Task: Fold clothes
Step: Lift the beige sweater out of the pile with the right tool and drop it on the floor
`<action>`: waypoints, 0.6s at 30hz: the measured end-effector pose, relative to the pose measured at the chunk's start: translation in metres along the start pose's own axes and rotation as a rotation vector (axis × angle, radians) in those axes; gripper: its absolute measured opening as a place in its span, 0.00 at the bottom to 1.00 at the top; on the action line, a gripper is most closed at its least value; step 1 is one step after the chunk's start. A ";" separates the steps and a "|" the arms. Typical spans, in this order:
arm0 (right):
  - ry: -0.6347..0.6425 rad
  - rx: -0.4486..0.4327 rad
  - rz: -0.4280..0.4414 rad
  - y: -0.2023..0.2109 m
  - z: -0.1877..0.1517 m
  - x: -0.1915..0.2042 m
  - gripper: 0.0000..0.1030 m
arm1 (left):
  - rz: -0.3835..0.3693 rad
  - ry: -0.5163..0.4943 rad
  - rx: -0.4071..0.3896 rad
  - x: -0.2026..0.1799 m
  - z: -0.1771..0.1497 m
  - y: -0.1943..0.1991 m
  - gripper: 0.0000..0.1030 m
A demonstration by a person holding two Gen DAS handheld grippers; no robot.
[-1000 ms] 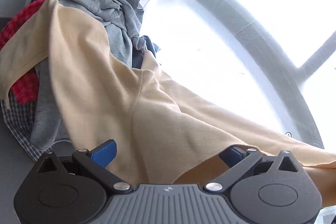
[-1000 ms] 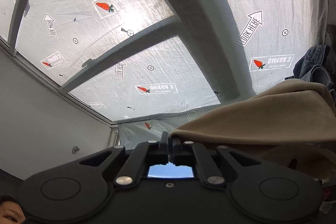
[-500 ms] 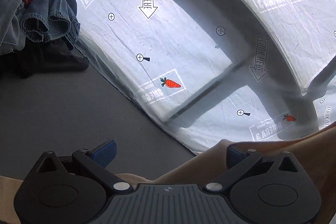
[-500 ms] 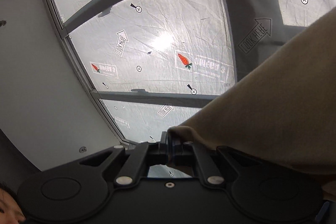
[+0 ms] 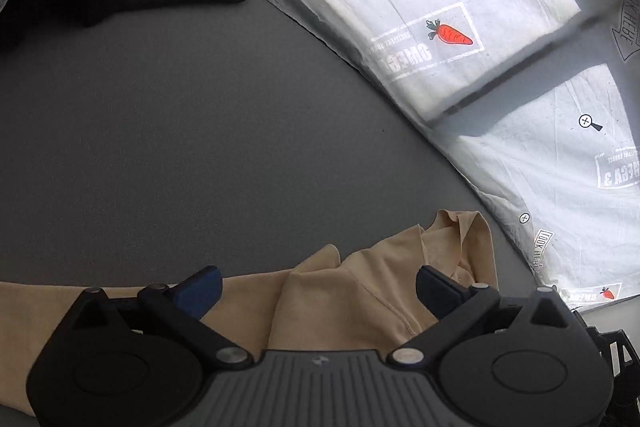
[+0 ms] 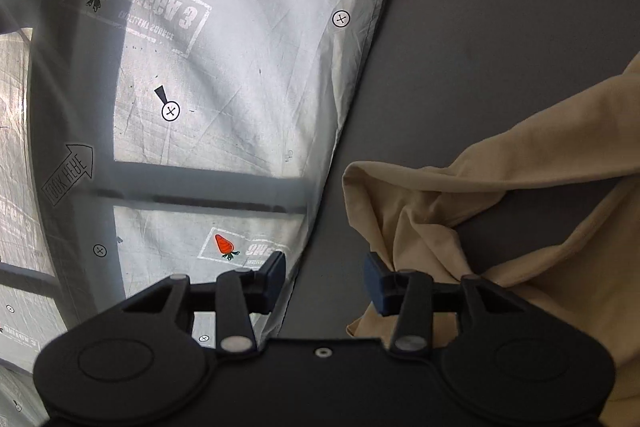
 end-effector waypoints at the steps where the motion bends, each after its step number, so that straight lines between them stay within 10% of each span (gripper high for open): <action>1: -0.023 -0.003 -0.011 0.002 0.003 -0.009 0.44 | -0.001 0.001 0.023 0.000 -0.005 -0.002 0.98; 11: -0.143 0.016 -0.049 0.012 0.006 -0.058 0.43 | -0.251 0.545 0.256 0.038 -0.074 -0.040 0.82; 15: 0.126 -0.023 -0.252 0.013 0.002 -0.065 0.43 | -0.314 0.584 0.249 0.035 -0.083 -0.038 0.77; 18: 0.553 -0.070 -0.493 0.011 -0.011 -0.070 0.43 | -0.358 0.628 0.244 0.034 -0.087 -0.042 0.73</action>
Point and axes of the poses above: each gripper's, at about its wrist camera, not at the fingertips, and y roughly against the way its jaws point, x to its left, z to its top, the point moved 7 cm from there along -y, roughly the way its jaws point, and after that the axes turned 14 degrees about -y, right-handed, at the moved point
